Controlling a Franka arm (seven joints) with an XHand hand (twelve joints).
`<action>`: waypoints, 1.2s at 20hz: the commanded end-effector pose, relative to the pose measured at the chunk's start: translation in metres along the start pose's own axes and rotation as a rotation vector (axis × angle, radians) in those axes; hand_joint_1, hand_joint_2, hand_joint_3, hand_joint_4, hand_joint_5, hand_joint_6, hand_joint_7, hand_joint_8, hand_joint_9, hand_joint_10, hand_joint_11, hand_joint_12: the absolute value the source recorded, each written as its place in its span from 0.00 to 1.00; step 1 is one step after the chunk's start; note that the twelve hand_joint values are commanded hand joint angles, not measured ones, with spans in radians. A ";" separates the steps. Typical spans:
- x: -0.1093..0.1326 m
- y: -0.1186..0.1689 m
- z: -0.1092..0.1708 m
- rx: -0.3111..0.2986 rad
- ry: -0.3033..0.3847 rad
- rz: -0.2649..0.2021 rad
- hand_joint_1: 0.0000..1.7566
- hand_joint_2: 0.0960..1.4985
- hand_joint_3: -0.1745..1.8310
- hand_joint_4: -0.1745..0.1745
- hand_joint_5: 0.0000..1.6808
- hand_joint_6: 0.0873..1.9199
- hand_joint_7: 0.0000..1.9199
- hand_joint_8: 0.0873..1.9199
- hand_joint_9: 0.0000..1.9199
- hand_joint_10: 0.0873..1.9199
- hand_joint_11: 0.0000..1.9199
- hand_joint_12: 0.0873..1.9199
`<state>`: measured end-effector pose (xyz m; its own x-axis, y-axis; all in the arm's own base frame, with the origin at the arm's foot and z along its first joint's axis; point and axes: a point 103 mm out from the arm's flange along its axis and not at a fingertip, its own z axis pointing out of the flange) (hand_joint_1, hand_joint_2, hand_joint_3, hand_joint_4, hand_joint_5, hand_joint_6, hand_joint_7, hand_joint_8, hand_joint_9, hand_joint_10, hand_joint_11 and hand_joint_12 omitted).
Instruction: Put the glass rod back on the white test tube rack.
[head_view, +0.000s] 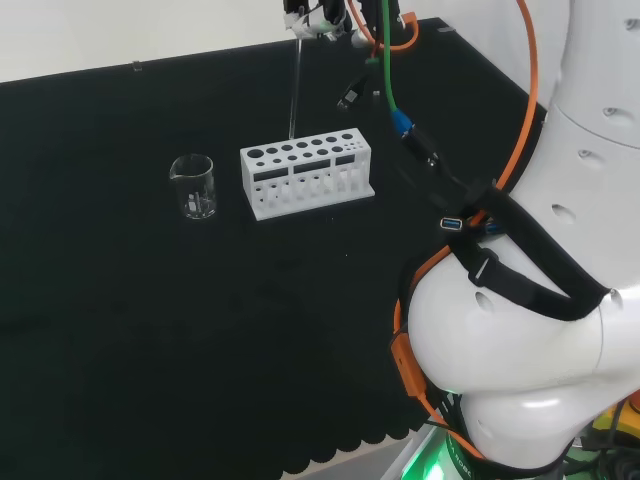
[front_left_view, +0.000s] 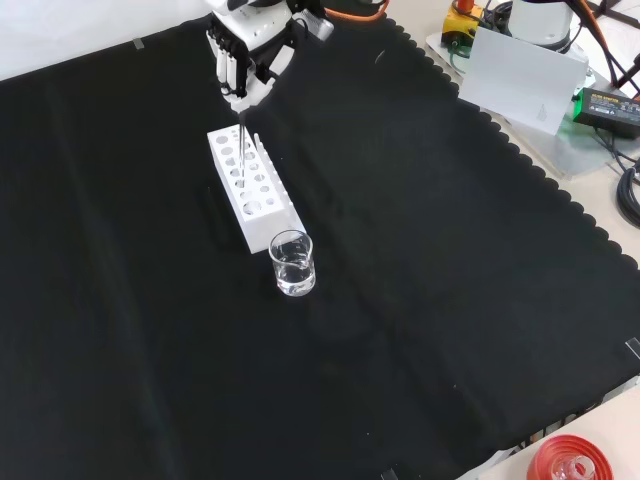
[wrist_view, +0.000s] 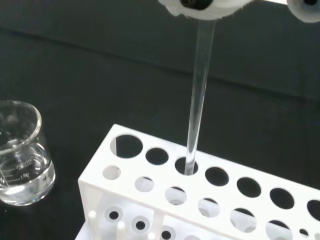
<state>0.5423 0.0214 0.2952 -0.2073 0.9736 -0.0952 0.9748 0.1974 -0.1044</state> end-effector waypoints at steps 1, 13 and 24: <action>0.004 0.012 0.023 0.024 0.000 -0.019 0.76 0.67 0.00 0.00 0.84 0.00 0.76 0.19 0.96 0.03 0.84 0.25; 0.000 0.030 0.043 0.042 0.008 -0.034 0.76 0.67 0.00 0.00 0.84 0.00 0.76 0.19 0.96 0.03 0.84 0.25; 0.000 0.030 0.049 0.055 0.005 -0.041 0.76 0.67 0.00 0.00 0.84 0.00 0.76 0.19 0.96 0.03 0.84 0.25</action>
<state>0.5674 0.0214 0.2444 -0.2426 0.9665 -0.0834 0.9612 0.2278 -0.1556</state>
